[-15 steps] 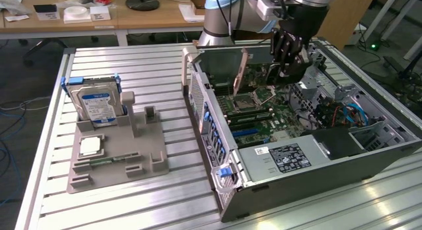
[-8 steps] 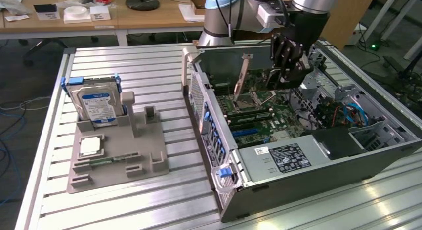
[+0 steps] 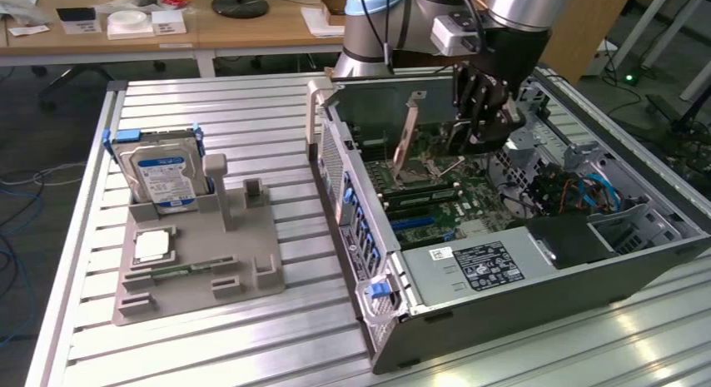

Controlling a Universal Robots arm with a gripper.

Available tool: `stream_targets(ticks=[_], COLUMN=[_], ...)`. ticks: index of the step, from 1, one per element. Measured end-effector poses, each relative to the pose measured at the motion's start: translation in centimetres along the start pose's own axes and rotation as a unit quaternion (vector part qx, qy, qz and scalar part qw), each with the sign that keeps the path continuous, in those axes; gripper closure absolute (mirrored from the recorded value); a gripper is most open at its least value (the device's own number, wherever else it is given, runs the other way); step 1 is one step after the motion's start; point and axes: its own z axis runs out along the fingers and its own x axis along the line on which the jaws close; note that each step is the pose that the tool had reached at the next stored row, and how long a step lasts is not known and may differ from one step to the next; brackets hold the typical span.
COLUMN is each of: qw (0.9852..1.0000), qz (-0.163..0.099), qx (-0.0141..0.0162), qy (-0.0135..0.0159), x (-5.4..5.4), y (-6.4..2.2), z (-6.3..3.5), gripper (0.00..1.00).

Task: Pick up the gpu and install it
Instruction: 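Insert the gpu into the slot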

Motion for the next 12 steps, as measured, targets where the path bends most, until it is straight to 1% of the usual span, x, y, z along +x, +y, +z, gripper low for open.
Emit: stream_targets(ticks=[7, 12], qw=[1.0000, 1.0000], qz=[0.000, 0.000], qx=[0.0000, -0.0007], qy=[0.0000, 0.0000], x=[0.5, 0.6], y=[0.03, 0.23], z=[0.39, 1.11], gripper=[0.72, 0.72])
